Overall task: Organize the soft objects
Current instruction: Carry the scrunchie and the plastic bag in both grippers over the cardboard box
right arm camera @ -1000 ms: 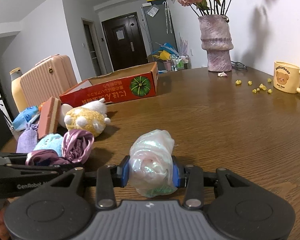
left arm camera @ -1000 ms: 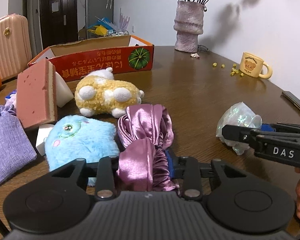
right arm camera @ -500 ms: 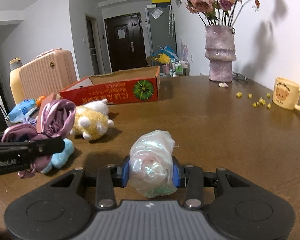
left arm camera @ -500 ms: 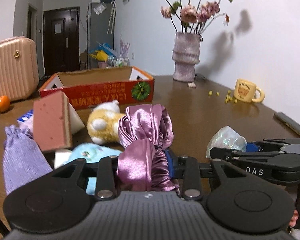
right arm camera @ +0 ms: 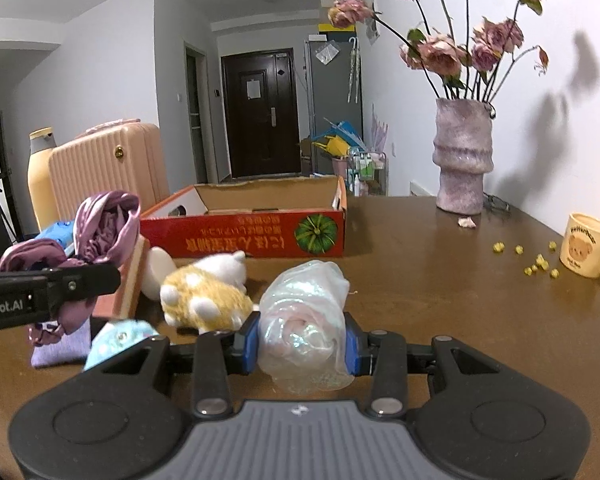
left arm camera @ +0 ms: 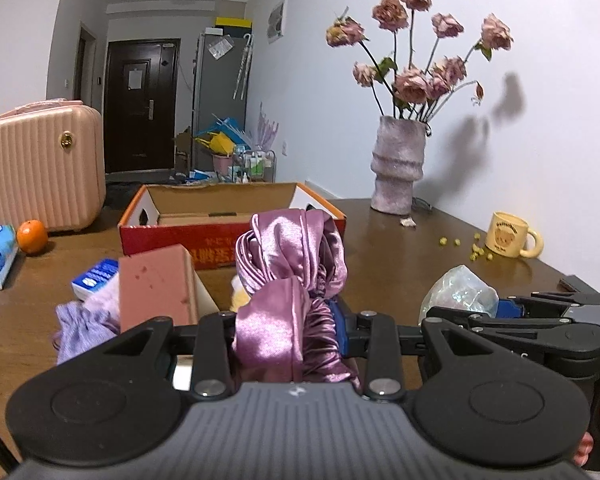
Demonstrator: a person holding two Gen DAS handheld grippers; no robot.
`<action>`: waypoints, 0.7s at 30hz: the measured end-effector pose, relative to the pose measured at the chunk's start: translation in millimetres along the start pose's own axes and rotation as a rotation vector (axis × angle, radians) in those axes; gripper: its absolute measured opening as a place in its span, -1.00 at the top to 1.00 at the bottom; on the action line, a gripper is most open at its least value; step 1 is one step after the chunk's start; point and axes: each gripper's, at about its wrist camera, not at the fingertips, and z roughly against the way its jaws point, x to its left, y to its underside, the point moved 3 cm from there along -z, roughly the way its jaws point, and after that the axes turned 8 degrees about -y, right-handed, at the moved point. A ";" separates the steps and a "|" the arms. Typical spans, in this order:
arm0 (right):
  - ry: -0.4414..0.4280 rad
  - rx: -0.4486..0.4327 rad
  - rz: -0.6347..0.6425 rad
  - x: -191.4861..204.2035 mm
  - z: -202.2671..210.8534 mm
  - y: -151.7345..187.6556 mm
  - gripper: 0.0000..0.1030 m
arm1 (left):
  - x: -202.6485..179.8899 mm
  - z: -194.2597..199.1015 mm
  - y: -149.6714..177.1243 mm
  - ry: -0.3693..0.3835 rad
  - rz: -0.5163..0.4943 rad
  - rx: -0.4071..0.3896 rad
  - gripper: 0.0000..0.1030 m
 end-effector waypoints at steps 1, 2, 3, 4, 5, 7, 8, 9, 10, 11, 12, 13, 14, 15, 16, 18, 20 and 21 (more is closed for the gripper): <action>0.000 -0.003 0.002 2.0 -2.3 -2.9 0.23 | 2.9 -0.5 -2.2 -0.001 0.003 -0.004 0.33; 0.000 -0.007 0.003 4.2 -4.3 -5.7 0.23 | 5.6 -1.1 -4.8 -0.001 0.005 -0.009 0.33; 0.001 -0.012 0.005 6.6 -6.1 -8.7 0.23 | 8.5 -1.6 -6.6 -0.002 0.007 -0.014 0.33; 0.002 -0.017 0.007 9.1 -8.5 -12.1 0.23 | 11.4 -2.8 -9.6 -0.004 0.009 -0.019 0.33; 0.002 -0.021 0.009 10.9 -11.1 -14.9 0.23 | 14.6 -3.9 -11.5 -0.007 0.012 -0.023 0.33; 0.003 -0.032 0.012 14.5 -16.0 -21.0 0.23 | 20.0 -7.2 -17.4 -0.012 0.019 -0.031 0.33; 0.002 -0.036 0.013 15.9 -18.6 -24.0 0.23 | 23.0 -8.6 -19.6 -0.015 0.022 -0.035 0.33; 0.002 -0.041 0.013 17.5 -21.8 -27.4 0.23 | 25.4 -10.3 -22.7 -0.018 0.024 -0.040 0.33; 0.003 -0.046 0.014 19.3 -24.7 -30.6 0.23 | 28.0 -12.3 -25.9 -0.020 0.028 -0.044 0.33; 0.004 -0.051 0.014 19.9 -27.4 -33.6 0.23 | 29.9 -14.2 -28.6 -0.020 0.031 -0.049 0.33; 0.005 -0.057 0.014 20.6 -30.8 -36.9 0.23 | 31.9 -16.4 -31.7 -0.021 0.035 -0.054 0.33; 0.005 -0.063 0.013 21.4 -34.1 -39.9 0.23 | 34.1 -18.4 -35.0 -0.021 0.040 -0.059 0.33; 0.004 -0.069 0.013 22.9 -37.6 -42.8 0.23 | 36.1 -20.9 -38.8 -0.022 0.046 -0.064 0.33; 0.003 -0.075 0.013 23.7 -41.2 -45.9 0.23 | 37.7 -22.9 -41.5 -0.022 0.050 -0.069 0.33; 0.003 -0.080 0.013 24.7 -45.4 -48.9 0.23 | 39.8 -25.3 -44.7 -0.022 0.055 -0.072 0.33; 0.004 -0.091 0.011 27.4 -53.8 -54.4 0.23 | 43.7 -30.3 -50.5 -0.026 0.059 -0.075 0.33; 0.002 -0.098 0.010 27.8 -62.7 -58.9 0.23 | 47.6 -35.3 -56.1 -0.031 0.067 -0.079 0.33; 0.002 -0.102 0.010 28.1 -67.2 -60.8 0.23 | 48.7 -36.9 -58.1 -0.033 0.068 -0.083 0.33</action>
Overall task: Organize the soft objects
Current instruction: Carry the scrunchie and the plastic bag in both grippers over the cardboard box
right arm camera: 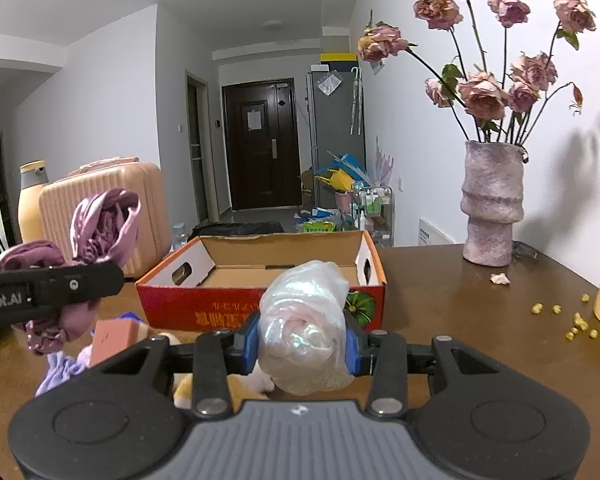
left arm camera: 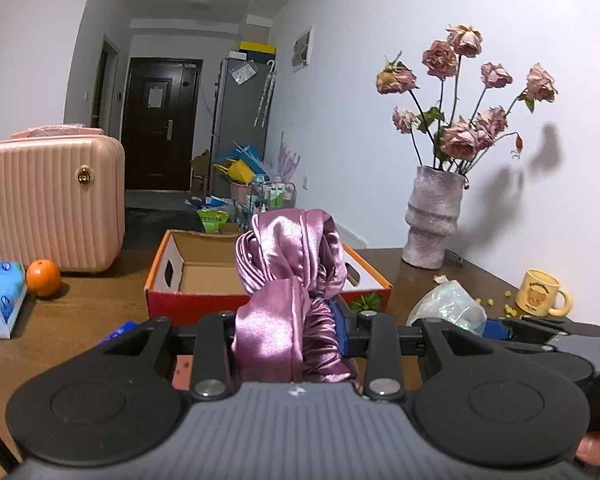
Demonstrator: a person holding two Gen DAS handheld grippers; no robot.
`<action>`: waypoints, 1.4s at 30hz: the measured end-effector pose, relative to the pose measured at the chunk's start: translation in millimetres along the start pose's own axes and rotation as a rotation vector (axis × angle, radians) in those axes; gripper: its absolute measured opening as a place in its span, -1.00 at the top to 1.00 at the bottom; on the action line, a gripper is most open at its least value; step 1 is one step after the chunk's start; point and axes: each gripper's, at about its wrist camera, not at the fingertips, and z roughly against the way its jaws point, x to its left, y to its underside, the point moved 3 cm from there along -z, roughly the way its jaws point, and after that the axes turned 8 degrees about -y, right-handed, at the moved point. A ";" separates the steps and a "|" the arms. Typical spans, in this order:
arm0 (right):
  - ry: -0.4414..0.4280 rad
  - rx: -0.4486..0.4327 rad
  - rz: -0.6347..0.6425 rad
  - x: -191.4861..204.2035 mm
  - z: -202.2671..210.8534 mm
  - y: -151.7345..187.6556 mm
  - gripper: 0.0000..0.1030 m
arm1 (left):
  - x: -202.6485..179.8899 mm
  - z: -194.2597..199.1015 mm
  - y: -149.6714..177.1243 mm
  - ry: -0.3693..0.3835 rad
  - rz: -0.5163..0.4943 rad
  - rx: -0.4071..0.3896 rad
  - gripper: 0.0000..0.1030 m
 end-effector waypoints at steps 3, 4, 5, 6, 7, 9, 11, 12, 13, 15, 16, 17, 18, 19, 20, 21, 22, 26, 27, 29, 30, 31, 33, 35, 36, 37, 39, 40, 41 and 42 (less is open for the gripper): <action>-0.002 -0.006 0.001 0.7 -14.7 -4.4 0.23 | 3.0 -7.4 -6.4 -0.007 0.000 -0.011 0.33; -0.004 -0.008 -0.001 0.7 -19.8 -6.5 0.23 | 4.1 -10.0 -8.0 -0.007 0.001 -0.013 0.33; -0.006 -0.011 -0.002 0.3 -24.2 -8.5 0.23 | 5.2 -13.1 -10.4 -0.009 0.002 -0.015 0.33; -0.007 -0.014 -0.002 0.2 -28.8 -11.0 0.23 | 6.2 -16.7 -12.9 -0.010 0.004 -0.016 0.33; -0.009 -0.018 -0.001 0.5 -33.2 -13.1 0.23 | 7.0 -19.3 -15.0 -0.011 0.005 -0.017 0.33; -0.012 -0.026 0.005 1.1 -41.7 -17.5 0.23 | 9.5 -26.3 -19.2 -0.017 0.010 -0.019 0.33; -0.014 -0.033 0.011 2.3 -49.4 -22.7 0.23 | 12.6 -33.3 -22.8 -0.022 0.014 -0.019 0.33; -0.015 -0.035 0.014 2.0 -53.8 -25.1 0.23 | 14.1 -37.0 -24.6 -0.024 0.017 -0.019 0.33; -0.017 -0.035 0.017 1.8 -58.3 -26.5 0.23 | 15.8 -40.4 -26.5 -0.026 0.020 -0.019 0.33; -0.022 -0.029 0.024 1.2 -67.8 -28.6 0.23 | 19.3 -47.2 -29.1 -0.030 0.024 -0.018 0.33; -0.024 -0.025 0.028 1.2 -72.7 -29.4 0.23 | 20.8 -50.5 -30.5 -0.033 0.025 -0.017 0.33; -0.024 -0.022 0.032 1.2 -77.2 -30.6 0.23 | 22.4 -53.8 -31.9 -0.035 0.025 -0.017 0.33; -0.025 -0.018 0.038 1.3 -82.0 -31.1 0.23 | 23.9 -56.6 -32.9 -0.038 0.025 -0.017 0.33; -0.025 -0.014 0.043 1.8 -86.2 -31.9 0.23 | 25.2 -60.0 -34.3 -0.040 0.024 -0.017 0.33; -0.024 -0.011 0.049 2.1 -89.8 -32.1 0.23 | 26.6 -63.5 -35.8 -0.041 0.025 -0.016 0.33; -0.023 -0.009 0.053 2.0 -92.5 -32.6 0.23 | 27.7 -66.5 -37.2 -0.042 0.025 -0.016 0.33; -0.021 -0.006 0.058 1.5 -96.2 -33.1 0.23 | 28.7 -69.7 -38.4 -0.042 0.024 -0.016 0.33; -0.018 -0.004 0.059 -2.0 -108.7 -36.7 0.23 | 32.2 -83.8 -45.2 -0.044 0.021 -0.017 0.33; -0.017 -0.004 0.059 -3.0 -112.4 -38.2 0.23 | 33.6 -87.5 -46.7 -0.044 0.020 -0.018 0.33; -0.014 -0.004 0.059 -4.5 -119.5 -41.3 0.23 | 35.8 -95.5 -50.2 -0.043 0.019 -0.018 0.33; -0.013 -0.004 0.059 -5.3 -123.7 -43.0 0.23 | 36.7 -99.3 -51.6 -0.044 0.018 -0.019 0.33; -0.013 -0.003 0.058 -6.3 -128.0 -44.0 0.23 | 37.6 -103.2 -52.9 -0.045 0.016 -0.019 0.33; -0.011 -0.003 0.061 -7.9 -135.3 -46.6 0.22 | 39.3 -111.3 -56.4 -0.048 0.013 -0.018 0.33; -0.005 0.002 0.068 -9.1 -143.5 -48.6 0.22 | 41.6 -119.8 -60.1 -0.047 0.010 -0.017 0.33; -0.002 0.005 0.072 -9.7 -147.8 -49.5 0.22 | 43.0 -124.6 -61.9 -0.045 0.009 -0.017 0.33; 0.000 0.008 0.076 -10.6 -151.9 -50.6 0.22 | 44.2 -128.8 -63.7 -0.043 0.009 -0.016 0.33; 0.006 0.011 0.078 -13.3 -160.2 -52.5 0.22 | 47.3 -137.9 -66.9 -0.042 0.010 -0.014 0.33; 0.006 0.013 0.078 -14.3 -163.9 -53.5 0.22 | 48.6 -142.2 -68.5 -0.042 0.009 -0.013 0.33; 0.008 0.014 0.079 -14.8 -166.9 -54.5 0.22 | 50.0 -146.7 -70.4 -0.042 0.008 -0.010 0.33; 0.011 0.017 0.081 -15.6 -170.6 -55.6 0.22 | 51.5 -150.7 -72.0 -0.041 0.008 -0.009 0.33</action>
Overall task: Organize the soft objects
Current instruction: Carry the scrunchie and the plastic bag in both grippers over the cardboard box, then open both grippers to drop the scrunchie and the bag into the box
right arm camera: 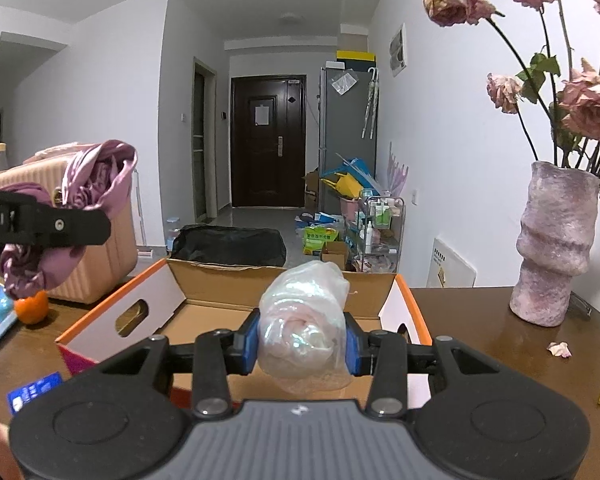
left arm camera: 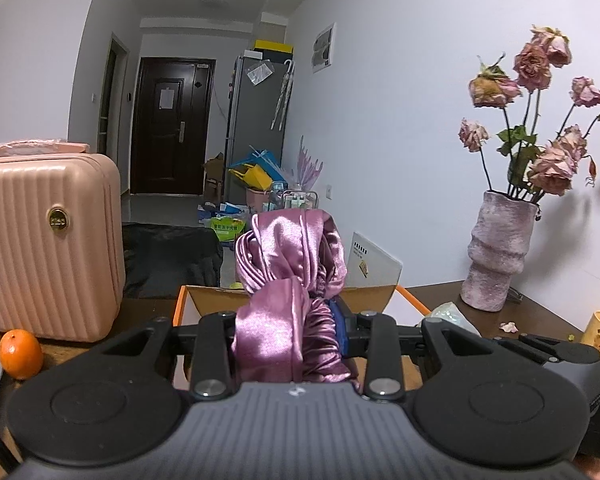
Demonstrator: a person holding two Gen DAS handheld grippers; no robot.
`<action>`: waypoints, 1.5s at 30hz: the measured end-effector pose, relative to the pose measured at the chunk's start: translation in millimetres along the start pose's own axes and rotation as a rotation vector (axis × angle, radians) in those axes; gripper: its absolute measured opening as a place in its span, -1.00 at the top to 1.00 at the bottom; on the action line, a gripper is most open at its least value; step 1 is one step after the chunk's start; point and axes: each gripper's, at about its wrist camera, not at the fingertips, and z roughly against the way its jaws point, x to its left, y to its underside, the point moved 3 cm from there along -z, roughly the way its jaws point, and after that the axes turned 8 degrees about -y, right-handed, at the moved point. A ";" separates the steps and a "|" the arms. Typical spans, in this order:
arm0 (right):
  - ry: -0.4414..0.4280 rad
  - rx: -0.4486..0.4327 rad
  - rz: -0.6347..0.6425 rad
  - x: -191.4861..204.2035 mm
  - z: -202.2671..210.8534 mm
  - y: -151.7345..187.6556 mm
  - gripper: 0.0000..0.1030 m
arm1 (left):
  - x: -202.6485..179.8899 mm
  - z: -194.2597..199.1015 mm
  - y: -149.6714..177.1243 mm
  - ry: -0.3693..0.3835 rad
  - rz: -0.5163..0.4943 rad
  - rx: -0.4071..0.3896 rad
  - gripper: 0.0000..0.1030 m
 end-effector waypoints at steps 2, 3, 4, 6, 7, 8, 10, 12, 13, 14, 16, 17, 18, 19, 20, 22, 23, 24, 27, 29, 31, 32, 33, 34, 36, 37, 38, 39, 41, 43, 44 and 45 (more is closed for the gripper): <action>0.008 0.004 0.010 -1.6 -7.2 -3.4 0.22 | 2.7 -8.6 -2.9 0.003 0.003 0.007 0.33; 0.011 0.005 0.010 -2.9 -10.7 -5.5 0.22 | 3.9 -12.3 -4.0 0.007 0.004 0.011 0.33; 0.011 0.006 0.007 -5.0 -14.3 -7.8 0.22 | 5.2 -16.4 -5.8 0.011 0.007 0.014 0.33; 0.009 0.009 -0.002 -7.0 -19.9 -10.3 0.22 | 6.5 -23.3 -8.3 0.007 0.005 0.018 0.33; 0.010 0.013 -0.006 -7.6 -23.1 -11.4 0.22 | 6.8 -27.9 -9.3 0.004 0.005 0.023 0.33; 0.010 0.017 -0.010 -8.2 -25.6 -12.0 0.22 | 7.7 -32.1 -10.1 0.003 0.007 0.030 0.33; 0.008 0.031 -0.019 -10.0 -32.1 -13.0 0.21 | 9.8 -41.7 -10.5 -0.001 0.009 0.049 0.33; 0.008 0.048 -0.031 -11.9 -38.4 -13.2 0.21 | 12.1 -51.4 -8.7 -0.017 0.007 0.068 0.33; 0.007 0.058 -0.037 -12.9 -41.9 -12.7 0.21 | 12.5 -57.2 -7.4 -0.026 0.004 0.079 0.33; 0.007 0.068 -0.042 -13.5 -45.2 -11.8 0.21 | 13.3 -63.9 -5.4 -0.037 0.001 0.094 0.33; 0.006 0.085 -0.051 -15.2 -51.9 -8.9 0.21 | 15.2 -73.8 -0.7 -0.050 -0.004 0.119 0.33; 0.007 0.092 -0.053 -15.6 -54.4 -7.5 0.21 | 16.1 -78.6 2.1 -0.055 -0.007 0.130 0.33; 0.007 0.101 -0.057 -15.8 -57.0 -4.8 0.21 | 16.7 -83.3 5.1 -0.062 -0.012 0.142 0.33; 0.007 0.108 -0.061 -16.5 -59.3 -2.1 0.21 | 17.2 -87.6 7.6 -0.069 -0.017 0.154 0.33; 0.006 0.115 -0.063 -16.3 -61.5 0.9 0.21 | 17.7 -91.9 10.8 -0.072 -0.019 0.168 0.33; 0.005 0.121 -0.060 -15.3 -65.5 6.6 0.21 | 17.5 -98.6 16.4 -0.069 -0.020 0.188 0.33; 0.005 0.125 -0.059 -15.1 -67.4 9.4 0.21 | 16.8 -101.0 19.3 -0.074 -0.025 0.192 0.33; 0.006 0.129 -0.058 -14.9 -69.1 11.8 0.21 | 16.2 -103.5 22.1 -0.082 -0.033 0.197 0.33; 0.006 0.139 -0.059 -13.9 -73.5 17.2 0.21 | 14.8 -111.1 29.2 -0.089 -0.042 0.221 0.33; 0.004 0.146 -0.061 -13.9 -75.5 19.6 0.21 | 13.3 -115.8 34.2 -0.103 -0.061 0.230 0.33; 0.006 0.153 -0.057 -13.7 -77.0 21.1 0.21 | 11.1 -121.6 40.6 -0.126 -0.089 0.243 0.33; 0.009 0.155 -0.053 -13.1 -77.4 21.9 0.21 | 10.3 -123.8 42.6 -0.129 -0.094 0.252 0.33; 0.011 0.157 -0.049 -12.6 -77.8 22.5 0.21 | 10.0 -125.4 44.7 -0.126 -0.096 0.260 0.33; 0.012 0.159 -0.047 -11.9 -78.0 23.2 0.21 | 9.5 -126.4 46.1 -0.127 -0.099 0.264 0.32; 0.015 0.160 -0.042 -11.1 -78.3 24.1 0.21 | 7.8 -127.3 48.2 -0.139 -0.114 0.260 0.32; 0.017 0.161 -0.039 -11.0 -78.7 24.4 0.20 | 6.9 -128.3 49.2 -0.144 -0.122 0.259 0.32; 0.020 0.162 -0.036 -10.7 -79.1 24.5 0.20 | 6.9 -129.1 50.8 -0.146 -0.127 0.263 0.32; 0.022 0.162 -0.034 -10.6 -79.3 25.0 0.20 | 6.6 -130.3 52.5 -0.144 -0.129 0.270 0.32; 0.024 0.161 -0.030 -9.9 -78.8 25.6 0.19 | 7.5 -131.9 54.1 -0.143 -0.130 0.283 0.32; 0.026 0.159 -0.028 -9.5 -78.4 25.9 0.18 | 8.2 -133.0 55.0 -0.144 -0.131 0.286 0.31; 0.027 0.158 -0.027 -9.3 -78.1 25.9 0.17 | 8.3 -132.7 55.3 -0.145 -0.132 0.286 0.30; 0.027 0.156 -0.028 -9.0 -77.5 25.8 0.16 | 8.2 -132.4 55.4 -0.146 -0.132 0.284 0.27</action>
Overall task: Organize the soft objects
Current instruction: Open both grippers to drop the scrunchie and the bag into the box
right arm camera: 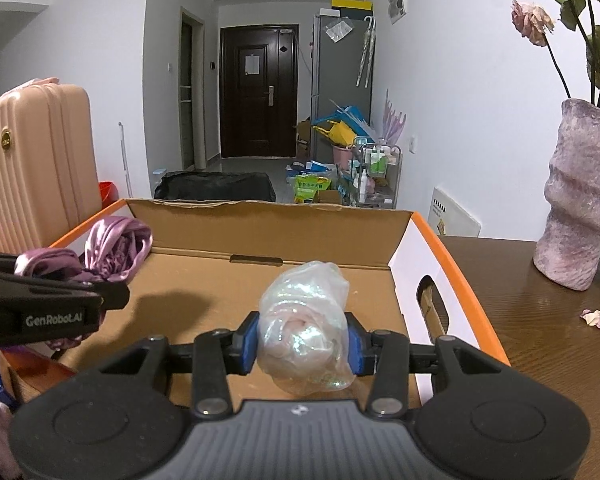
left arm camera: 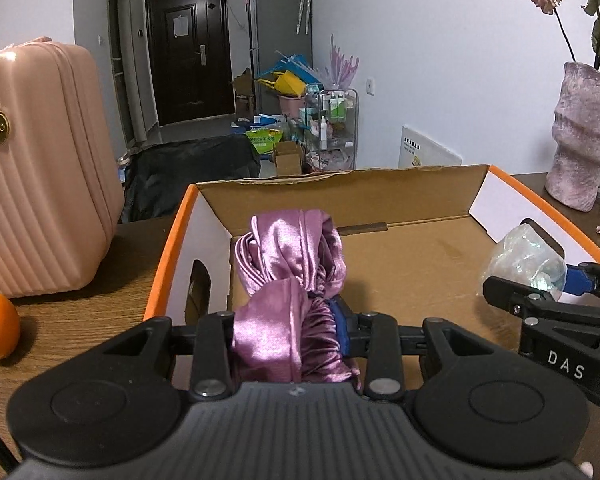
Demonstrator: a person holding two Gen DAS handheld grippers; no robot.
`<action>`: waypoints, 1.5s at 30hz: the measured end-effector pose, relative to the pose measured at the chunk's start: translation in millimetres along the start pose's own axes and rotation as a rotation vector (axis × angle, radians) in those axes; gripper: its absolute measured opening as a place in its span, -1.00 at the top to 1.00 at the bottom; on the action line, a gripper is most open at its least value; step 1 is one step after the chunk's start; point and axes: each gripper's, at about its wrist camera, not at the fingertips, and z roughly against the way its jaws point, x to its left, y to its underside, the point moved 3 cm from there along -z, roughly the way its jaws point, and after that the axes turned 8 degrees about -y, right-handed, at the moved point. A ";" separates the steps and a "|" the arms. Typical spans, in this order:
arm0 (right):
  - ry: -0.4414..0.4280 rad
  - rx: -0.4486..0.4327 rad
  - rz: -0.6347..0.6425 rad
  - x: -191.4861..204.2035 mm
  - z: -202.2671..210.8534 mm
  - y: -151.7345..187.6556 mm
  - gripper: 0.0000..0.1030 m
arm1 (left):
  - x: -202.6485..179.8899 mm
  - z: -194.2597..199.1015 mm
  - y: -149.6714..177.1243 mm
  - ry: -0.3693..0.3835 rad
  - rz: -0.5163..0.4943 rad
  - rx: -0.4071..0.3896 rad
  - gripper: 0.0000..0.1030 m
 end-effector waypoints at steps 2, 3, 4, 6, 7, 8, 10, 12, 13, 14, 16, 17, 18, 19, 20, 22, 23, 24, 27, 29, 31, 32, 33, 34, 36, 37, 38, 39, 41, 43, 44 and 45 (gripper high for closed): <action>0.003 -0.007 -0.003 -0.5 0.8 0.3 0.02 | 0.3 0.4 -0.3 0.001 0.000 -0.004 0.16; 0.002 -0.012 -0.005 -0.6 1.9 0.4 0.00 | 0.2 1.2 0.0 0.001 0.000 -0.007 0.07; 0.003 -0.016 -0.006 -1.1 2.8 0.0 -0.02 | 0.1 2.2 0.0 -0.004 0.000 -0.011 -0.04; 0.005 -0.024 -0.011 -2.5 4.3 -0.2 -0.14 | 1.2 4.6 -0.8 0.002 0.010 -0.025 -0.44; 0.007 -0.029 -0.014 -3.0 5.0 -0.1 -0.30 | 1.3 6.7 -1.2 0.000 0.013 -0.033 -0.63; 0.010 -0.034 -0.016 -3.3 5.8 0.1 -0.47 | 1.8 8.5 -1.7 -0.008 0.015 -0.044 -0.70; 0.021 -0.047 -0.017 -3.9 7.8 0.2 -0.60 | 2.4 12.5 -2.8 -0.027 0.019 -0.075 -0.99; 0.023 -0.054 -0.021 -5.4 8.6 0.1 -0.79 | 2.4 17.5 -3.6 -0.041 0.023 -0.099 -1.00; 0.013 -0.059 -0.026 -6.1 8.9 0.1 -0.87 | 3.1 19.3 -3.8 -0.053 0.028 -0.112 -1.00; 0.007 -0.060 -0.029 -6.3 8.5 -0.2 -0.90 | 3.7 20.5 -4.2 -0.055 0.033 -0.121 -1.00; 0.011 -0.062 -0.028 -6.5 8.6 0.0 -0.90 | 3.5 21.1 -4.8 -0.038 0.042 -0.120 -1.00; 0.013 -0.063 -0.028 -6.8 8.8 0.3 -0.92 | 4.5 21.2 -5.2 -0.033 0.045 -0.118 -1.00; 0.013 -0.065 -0.029 -7.0 9.0 0.7 -0.92 | 4.4 21.6 -5.1 -0.034 0.044 -0.119 -1.00; 0.013 -0.067 -0.030 -7.2 9.3 0.8 -0.93 | 4.6 21.5 -5.1 -0.038 0.043 -0.120 -1.00; 0.014 -0.069 -0.031 -8.0 8.7 0.8 -0.93 | 4.8 21.0 -5.3 -0.042 0.043 -0.120 -1.00; 0.016 -0.073 -0.033 -8.3 9.4 1.0 -0.94 | 5.6 20.0 -5.7 -0.040 0.047 -0.118 -1.00; 0.017 -0.074 -0.034 -8.6 9.3 1.1 -0.94 | 5.0 20.2 -5.6 -0.040 0.048 -0.119 -1.00; 0.017 -0.075 -0.035 -8.7 9.5 1.1 -0.94 | 5.2 19.7 -5.5 -0.040 0.050 -0.120 -1.00; 0.020 -0.082 -0.036 -8.2 10.8 1.5 -0.94 | 5.0 20.0 -5.4 -0.036 0.052 -0.123 -1.00; 0.022 -0.088 -0.041 -8.4 12.8 1.6 -0.94 | 6.7 22.3 -4.3 -0.035 0.055 -0.127 -1.00; 0.017 -0.093 -0.043 -8.5 15.0 2.3 -0.95 | 8.2 23.9 -3.9 -0.040 0.057 -0.129 -1.00; 0.016 -0.097 -0.043 -8.4 16.3 2.5 -0.95 | 8.7 25.0 -4.2 -0.043 0.059 -0.129 -1.00; 0.015 -0.103 -0.042 -8.0 18.0 2.4 -0.95 | 9.6 26.6 -4.5 -0.044 0.061 -0.131 -1.00; 0.013 -0.107 -0.041 -7.4 19.5 2.3 -0.95 | 10.7 28.3 -5.0 -0.043 0.065 -0.134 -1.00; 0.010 -0.117 -0.037 -6.1 22.9 2.1 -0.95 | 12.4 33.0 -5.6 -0.040 0.072 -0.140 -1.00; 0.009 -0.123 -0.035 -5.5 25.0 2.2 -0.95 | 13.0 35.6 -5.5 -0.036 0.073 -0.145 -1.00; 0.008 -0.128 -0.034 -5.2 26.9 2.3 -0.95 | 13.2 37.5 -5.3 -0.033 0.073 -0.148 -1.00; 0.007 -0.133 -0.033 -4.8 28.7 2.2 -0.95 | 12.5 39.9 -4.9 -0.033 0.069 -0.152 -1.00; 0.009 -0.138 -0.029 -4.1 32.1 2.9 -0.96 | 10.7 45.1 -3.9 -0.032 0.059 -0.160 -1.00; 0.011 -0.139 -0.023 -2.9 34.9 4.6 -0.96 | 8.8 48.9 -2.5 -0.028 0.050 -0.166 -1.00; 0.010 -0.139 -0.021 -2.9 36.6 5.0 -0.96 | 8.0 51.1 -1.7 -0.026 0.047 -0.169 -1.00; 0.011 -0.140 -0.020 -3.3 38.3 5.7 -0.96 | 7.1 53.0 -0.8 -0.024 0.043 -0.171 -1.00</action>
